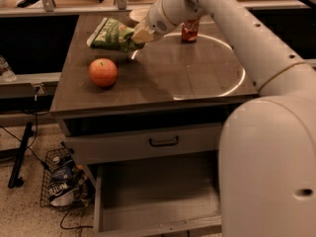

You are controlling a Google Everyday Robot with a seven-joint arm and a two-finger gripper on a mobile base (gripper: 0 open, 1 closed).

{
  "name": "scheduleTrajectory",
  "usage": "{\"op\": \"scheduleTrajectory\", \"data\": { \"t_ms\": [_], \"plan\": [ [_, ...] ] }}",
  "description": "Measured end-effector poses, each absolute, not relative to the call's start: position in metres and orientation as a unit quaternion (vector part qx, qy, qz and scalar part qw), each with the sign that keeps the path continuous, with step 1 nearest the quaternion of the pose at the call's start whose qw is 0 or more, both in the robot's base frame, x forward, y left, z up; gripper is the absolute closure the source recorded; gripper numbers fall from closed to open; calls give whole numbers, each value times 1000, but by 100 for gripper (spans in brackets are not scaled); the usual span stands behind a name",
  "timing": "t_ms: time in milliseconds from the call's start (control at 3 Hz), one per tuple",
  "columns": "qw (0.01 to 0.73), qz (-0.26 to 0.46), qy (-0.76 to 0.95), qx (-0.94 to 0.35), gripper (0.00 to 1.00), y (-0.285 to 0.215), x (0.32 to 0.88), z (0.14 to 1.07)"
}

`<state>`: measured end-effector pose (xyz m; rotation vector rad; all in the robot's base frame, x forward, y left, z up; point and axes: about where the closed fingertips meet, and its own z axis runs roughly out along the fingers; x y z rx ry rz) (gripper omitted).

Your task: Place green jalapeno chip bag into middle drawer

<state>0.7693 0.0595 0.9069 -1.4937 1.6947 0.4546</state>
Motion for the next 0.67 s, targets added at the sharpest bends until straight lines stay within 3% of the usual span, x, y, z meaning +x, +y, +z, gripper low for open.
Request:
{"op": "scheduleTrajectory", "data": {
  "t_ms": [667],
  "plan": [
    [413,83,738,-527,100,-64,697,933]
  ]
}}
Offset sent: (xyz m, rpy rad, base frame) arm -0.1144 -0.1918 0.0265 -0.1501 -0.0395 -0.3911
